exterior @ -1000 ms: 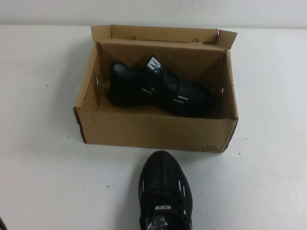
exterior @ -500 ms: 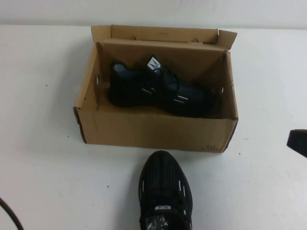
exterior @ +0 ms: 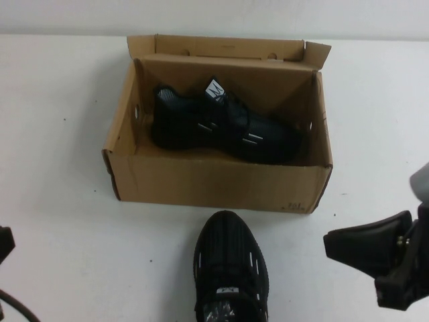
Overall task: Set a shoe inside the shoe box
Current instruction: Pick up the shoe from the table, then hand over the shoe
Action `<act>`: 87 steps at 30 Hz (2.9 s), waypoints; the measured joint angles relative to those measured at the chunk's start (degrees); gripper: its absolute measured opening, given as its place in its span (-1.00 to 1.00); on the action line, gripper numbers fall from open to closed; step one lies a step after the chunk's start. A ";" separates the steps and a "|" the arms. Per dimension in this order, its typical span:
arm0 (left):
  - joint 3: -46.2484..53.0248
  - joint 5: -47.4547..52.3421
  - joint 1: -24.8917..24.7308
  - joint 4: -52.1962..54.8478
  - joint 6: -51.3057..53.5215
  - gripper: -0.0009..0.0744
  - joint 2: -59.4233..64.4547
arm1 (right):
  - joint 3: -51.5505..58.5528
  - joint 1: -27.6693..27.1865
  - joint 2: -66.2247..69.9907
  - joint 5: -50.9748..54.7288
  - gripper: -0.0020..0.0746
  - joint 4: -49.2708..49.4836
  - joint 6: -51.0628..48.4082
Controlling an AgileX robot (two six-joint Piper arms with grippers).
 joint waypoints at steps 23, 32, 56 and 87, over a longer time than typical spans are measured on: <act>0.00 3.21 0.00 -0.47 0.45 -0.98 12.62 | -21.29 37.97 28.00 2.80 -0.95 -48.80 64.75; 0.00 2.05 0.00 -0.29 0.56 -0.98 12.62 | -21.66 38.34 34.10 -1.45 0.05 -36.48 65.13; -0.10 2.05 0.00 -0.29 0.66 -0.98 12.62 | -21.91 38.34 46.57 -4.01 -0.89 -42.11 65.26; -0.10 13.76 0.00 -16.83 8.42 -0.98 17.72 | -41.65 38.42 33.28 23.95 -0.96 -74.57 44.62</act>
